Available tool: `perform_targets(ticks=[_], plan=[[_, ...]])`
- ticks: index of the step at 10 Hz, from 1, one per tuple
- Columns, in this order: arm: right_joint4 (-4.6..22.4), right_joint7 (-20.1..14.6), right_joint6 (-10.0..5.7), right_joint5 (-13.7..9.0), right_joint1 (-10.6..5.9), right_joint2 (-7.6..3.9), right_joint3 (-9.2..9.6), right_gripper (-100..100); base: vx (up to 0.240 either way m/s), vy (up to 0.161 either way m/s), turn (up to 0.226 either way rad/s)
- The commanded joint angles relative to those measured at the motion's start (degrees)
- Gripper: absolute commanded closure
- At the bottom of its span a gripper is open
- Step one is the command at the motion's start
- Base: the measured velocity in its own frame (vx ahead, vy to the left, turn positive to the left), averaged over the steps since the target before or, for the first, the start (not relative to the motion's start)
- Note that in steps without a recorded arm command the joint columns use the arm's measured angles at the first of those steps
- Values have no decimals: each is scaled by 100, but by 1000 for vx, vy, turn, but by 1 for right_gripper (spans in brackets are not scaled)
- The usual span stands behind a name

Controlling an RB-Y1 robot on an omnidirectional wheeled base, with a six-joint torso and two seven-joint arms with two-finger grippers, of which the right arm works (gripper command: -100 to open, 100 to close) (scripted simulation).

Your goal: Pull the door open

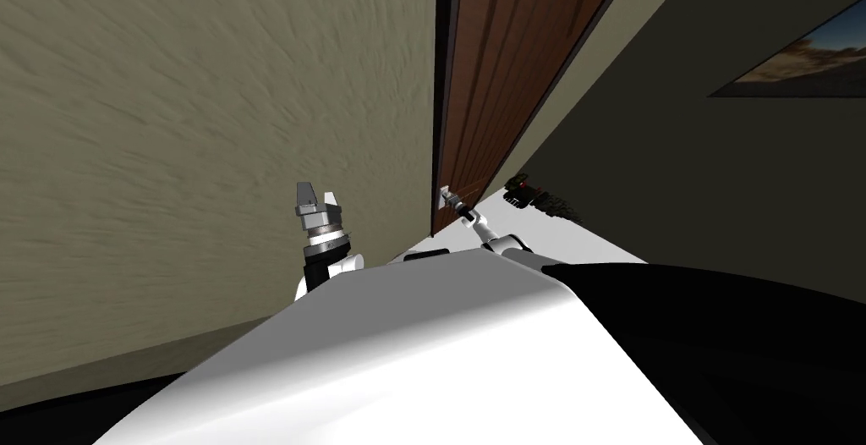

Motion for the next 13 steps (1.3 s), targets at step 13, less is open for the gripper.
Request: perform_targets(ticks=[13], plan=[[-39,-1044,101,-619,36,8,-37,100,-39,-57,100]])
